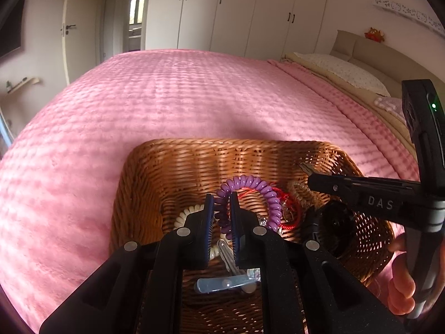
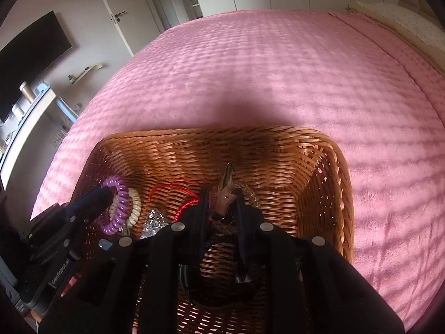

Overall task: Organize jewelry
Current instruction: 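Lower both held items into the wicker basket and open both tools, then grasp the small gold clasp with the left tool while the right tool grasps the beaded oval brooch frame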

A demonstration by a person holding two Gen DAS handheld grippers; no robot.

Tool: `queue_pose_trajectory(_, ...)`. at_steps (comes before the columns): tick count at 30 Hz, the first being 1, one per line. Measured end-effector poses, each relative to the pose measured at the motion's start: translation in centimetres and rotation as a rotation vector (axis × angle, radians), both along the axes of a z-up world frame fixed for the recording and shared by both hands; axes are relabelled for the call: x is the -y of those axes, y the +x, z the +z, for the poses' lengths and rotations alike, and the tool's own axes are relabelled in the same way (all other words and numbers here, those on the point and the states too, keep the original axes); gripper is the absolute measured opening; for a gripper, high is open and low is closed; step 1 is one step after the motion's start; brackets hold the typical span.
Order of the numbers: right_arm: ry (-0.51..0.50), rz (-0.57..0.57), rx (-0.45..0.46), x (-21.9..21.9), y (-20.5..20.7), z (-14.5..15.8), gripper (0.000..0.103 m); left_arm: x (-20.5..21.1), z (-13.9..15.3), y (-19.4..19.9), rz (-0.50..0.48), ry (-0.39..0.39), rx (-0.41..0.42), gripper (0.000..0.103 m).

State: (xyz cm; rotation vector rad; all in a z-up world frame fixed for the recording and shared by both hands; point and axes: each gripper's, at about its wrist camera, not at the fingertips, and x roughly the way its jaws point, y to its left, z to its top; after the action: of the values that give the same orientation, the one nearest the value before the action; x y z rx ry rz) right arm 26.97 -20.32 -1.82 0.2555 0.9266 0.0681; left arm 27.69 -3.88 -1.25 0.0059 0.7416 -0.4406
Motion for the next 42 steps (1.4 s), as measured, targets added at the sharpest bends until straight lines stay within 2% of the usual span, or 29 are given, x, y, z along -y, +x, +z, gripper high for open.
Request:
queue_pose_trajectory(1,0.006,0.0,0.002,0.1,-0.1,0.0,0.016,0.0,0.1,-0.2,-0.002,-0.002,0.002,0.013)
queue_pose_trajectory(3,0.024,0.0,0.012,0.4,-0.5,0.3,0.018,-0.2,0.7,-0.8,-0.008,-0.019,0.013,0.028)
queue_pose_trajectory(5,0.026,-0.002,0.021,0.7,-1.1,1.0,0.03,-0.5,1.4,-1.5,-0.009,-0.034,0.027,0.039)
queue_pose_trajectory(6,0.023,-0.006,0.032,0.9,-1.4,1.4,0.043,-0.8,1.9,-2.0,-0.014,-0.051,0.032,0.041)
queue_pose_trajectory(7,0.007,-0.017,0.052,1.0,-2.0,2.1,0.051,-1.0,2.5,-2.6,-0.021,-0.067,0.04,0.042)
queue_pose_trajectory(11,-0.026,-0.006,0.111,1.0,-5.4,4.5,0.051,-1.9,4.9,-5.3,-0.033,-0.109,0.077,0.042)
queue_pose_trajectory(15,-0.046,0.001,0.178,1.2,-10.3,6.6,0.051,-2.8,7.6,-9.7,-0.07,-0.151,0.121,0.045)
queue_pose_trajectory(20,-0.086,-0.007,0.231,1.6,-17.1,7.7,0.051,-2.7,8.8,-15.8,-0.14,-0.162,0.149,0.045)
queue_pose_trajectory(24,-0.125,-0.028,0.256,2.0,-21.5,7.1,0.051,-2.1,7.4,-19.2,-0.182,-0.155,0.128,0.045)
queue_pose_trajectory(27,-0.112,-0.06,0.242,2.9,-23.2,5.5,0.05,-1.4,4.8,-20.9,-0.202,-0.146,0.074,0.045)
queue_pose_trajectory(31,-0.119,-0.076,0.197,3.5,-23.2,2.5,0.035,-0.2,0.7,-21.5,-0.229,-0.135,-0.024,0.045)
queue_pose_trajectory(37,-0.11,-0.076,0.122,3.6,-21.2,-1.9,0.034,2.0,-3.9,-20.7,-0.25,-0.068,-0.126,0.045)
queue_pose_trajectory(42,-0.097,-0.07,0.075,3.9,-20.1,-4.1,0.034,2.9,-4.4,-20.7,-0.272,-0.051,-0.127,0.045)
